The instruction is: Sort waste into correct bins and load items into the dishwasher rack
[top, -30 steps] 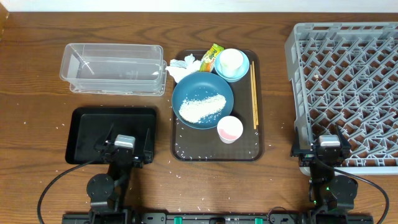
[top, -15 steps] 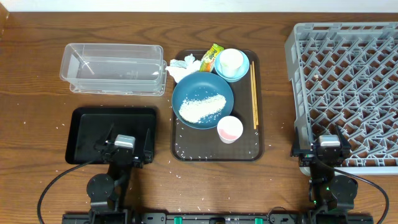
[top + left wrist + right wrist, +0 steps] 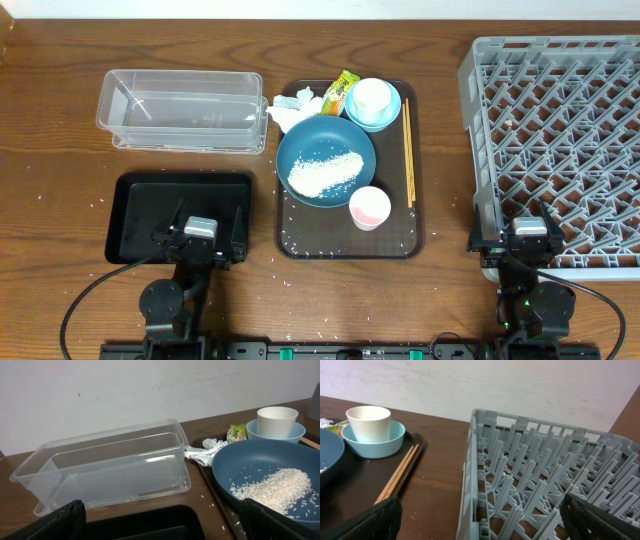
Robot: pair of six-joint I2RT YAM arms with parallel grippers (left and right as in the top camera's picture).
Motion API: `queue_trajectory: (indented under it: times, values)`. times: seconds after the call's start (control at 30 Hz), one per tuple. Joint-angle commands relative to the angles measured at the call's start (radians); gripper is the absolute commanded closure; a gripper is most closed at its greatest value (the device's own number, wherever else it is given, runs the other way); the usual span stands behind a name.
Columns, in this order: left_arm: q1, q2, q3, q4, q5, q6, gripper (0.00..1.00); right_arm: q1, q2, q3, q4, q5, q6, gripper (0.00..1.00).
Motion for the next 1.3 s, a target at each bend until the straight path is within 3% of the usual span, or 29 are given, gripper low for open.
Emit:
queue_trajectory:
  times: [0.0, 0.6, 0.73, 0.9, 1.03, 1.27]
  values:
    - [0.002, -0.004, -0.027, -0.017, 0.003, -0.005, 0.00, 0.017, 0.006, -0.001, -0.005, 0.010, -0.013, 0.01]
    - [0.002, -0.004, -0.027, -0.017, 0.002, -0.005, 0.00, 0.017, 0.006, -0.001, 0.012, -0.002, -0.010, 0.01]
    - [0.002, -0.004, -0.027, -0.017, 0.003, -0.005, 0.00, 0.017, 0.006, -0.001, 0.133, -0.101, -0.010, 0.01]
    - [0.002, -0.004, -0.027, -0.017, 0.002, -0.005, 0.00, 0.017, 0.006, -0.001, 0.381, -0.460, 0.042, 0.01]
    - [0.002, -0.004, -0.027, -0.017, 0.003, -0.005, 0.00, 0.017, 0.006, -0.001, 0.608, -0.631, 0.043, 0.01]
    - [0.002, -0.004, -0.027, -0.017, 0.003, -0.005, 0.00, 0.017, 0.006, -0.001, 0.724, -0.576, 0.316, 0.01]
